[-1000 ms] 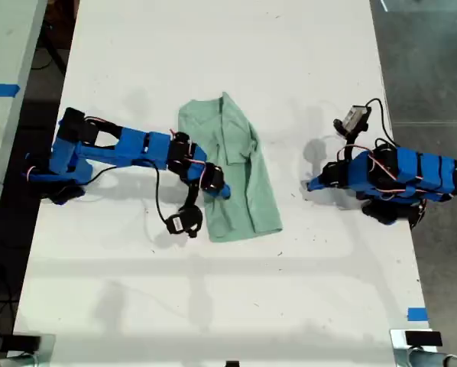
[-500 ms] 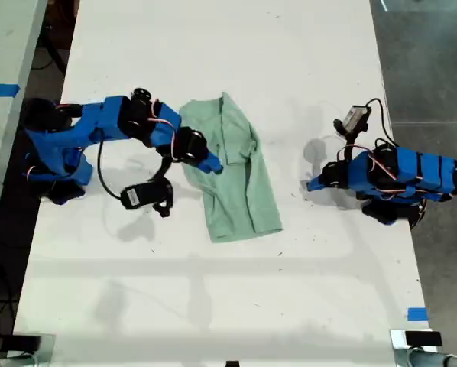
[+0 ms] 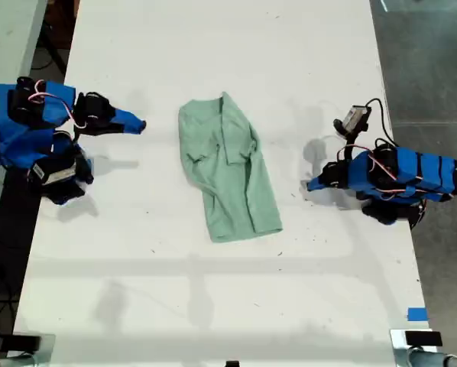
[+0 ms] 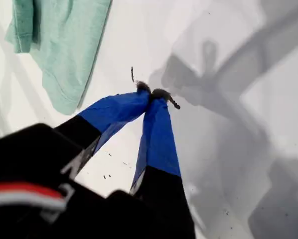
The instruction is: Fold t shirt
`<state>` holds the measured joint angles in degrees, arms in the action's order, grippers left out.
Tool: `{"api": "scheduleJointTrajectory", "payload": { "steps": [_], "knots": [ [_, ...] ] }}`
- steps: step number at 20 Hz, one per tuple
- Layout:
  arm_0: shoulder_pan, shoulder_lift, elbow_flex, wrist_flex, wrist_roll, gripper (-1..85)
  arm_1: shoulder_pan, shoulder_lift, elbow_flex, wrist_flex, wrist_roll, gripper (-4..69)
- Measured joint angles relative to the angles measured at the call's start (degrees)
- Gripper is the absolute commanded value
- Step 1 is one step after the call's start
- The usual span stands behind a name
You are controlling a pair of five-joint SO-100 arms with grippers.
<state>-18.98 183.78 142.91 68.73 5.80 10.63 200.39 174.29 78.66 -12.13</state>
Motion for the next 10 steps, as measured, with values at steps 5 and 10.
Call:
{"api": "scheduleJointTrajectory", "payload": {
  "steps": [5,10],
  "knots": [
    [0.0,20.7,33.0,-6.1,-1.7,0.0,0.0,0.0,0.0,0.0,0.1,1.0],
    [1.5,22.3,38.1,-6.9,0.8,0.0,-0.3,0.0,0.0,0.0,0.4,1.0]
  ]
}}
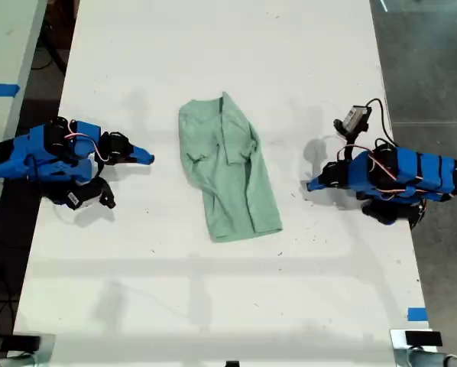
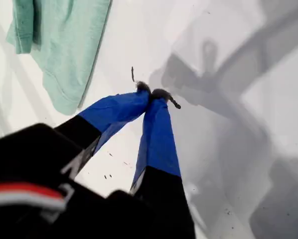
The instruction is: Fold t shirt
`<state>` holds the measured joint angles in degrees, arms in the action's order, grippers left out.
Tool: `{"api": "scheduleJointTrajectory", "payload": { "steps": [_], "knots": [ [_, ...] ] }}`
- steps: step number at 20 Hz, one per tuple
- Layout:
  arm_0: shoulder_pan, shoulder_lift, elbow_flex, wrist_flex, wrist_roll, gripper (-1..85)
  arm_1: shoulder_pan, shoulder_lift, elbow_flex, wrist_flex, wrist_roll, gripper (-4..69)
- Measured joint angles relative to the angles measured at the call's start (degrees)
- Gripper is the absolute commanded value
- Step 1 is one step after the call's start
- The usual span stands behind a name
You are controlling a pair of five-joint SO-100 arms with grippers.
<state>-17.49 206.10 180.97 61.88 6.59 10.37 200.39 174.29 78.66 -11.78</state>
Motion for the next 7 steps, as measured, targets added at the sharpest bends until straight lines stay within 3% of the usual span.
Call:
{"api": "scheduleJointTrajectory", "payload": {
  "steps": [7],
  "knots": [
    [-0.4,0.0,0.0,0.0,0.0,0.0,0.0,0.0,0.0,0.0,0.0,1.0]
  ]
}}
